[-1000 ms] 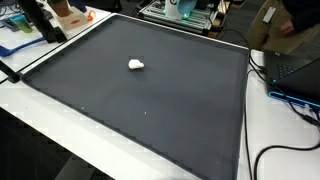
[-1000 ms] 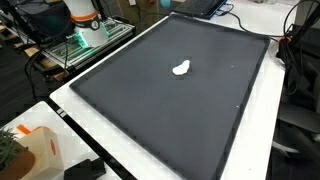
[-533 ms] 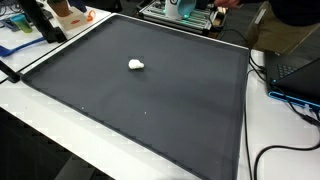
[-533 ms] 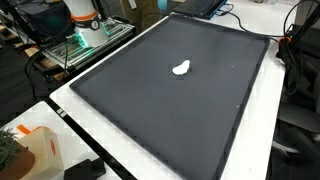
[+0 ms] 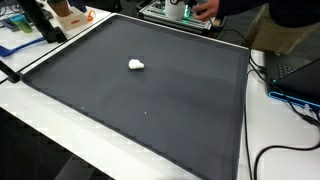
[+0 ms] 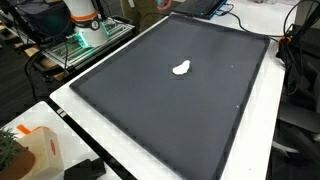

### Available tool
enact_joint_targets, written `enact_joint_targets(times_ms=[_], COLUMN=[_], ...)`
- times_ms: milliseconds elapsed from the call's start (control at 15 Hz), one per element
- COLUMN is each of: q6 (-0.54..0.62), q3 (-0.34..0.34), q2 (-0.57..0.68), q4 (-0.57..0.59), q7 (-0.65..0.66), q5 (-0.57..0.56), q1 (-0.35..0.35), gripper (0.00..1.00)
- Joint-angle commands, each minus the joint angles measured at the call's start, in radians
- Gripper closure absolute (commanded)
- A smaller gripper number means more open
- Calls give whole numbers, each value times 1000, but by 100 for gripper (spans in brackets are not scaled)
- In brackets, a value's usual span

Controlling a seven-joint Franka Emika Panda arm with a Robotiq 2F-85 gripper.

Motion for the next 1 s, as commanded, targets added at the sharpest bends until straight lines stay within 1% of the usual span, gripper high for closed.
enact_joint_targets(times_ms=[0,67,200,333,400,600,733,800,933], q6=[100,111,153,261,338,564,683,744,879], q3=[5,4,-5,-24,-53,-122,-185,-211,-237], q2=[-50,-53,-72,-122,-175,-284,-374,-418,-500], q4=[-37,-41,-78,-158,-233,-405,-519,-576,-693], q7=[27,21,-43,-108,-153,-223,-259,-268,-253], q5=[-75,-116,-213,-286,-303,-313,-269,-262,-277], q1=[6,5,3,-3,-15,-28,-23,-23,-22], gripper=[5,0,0,0,0,0,0,0,0])
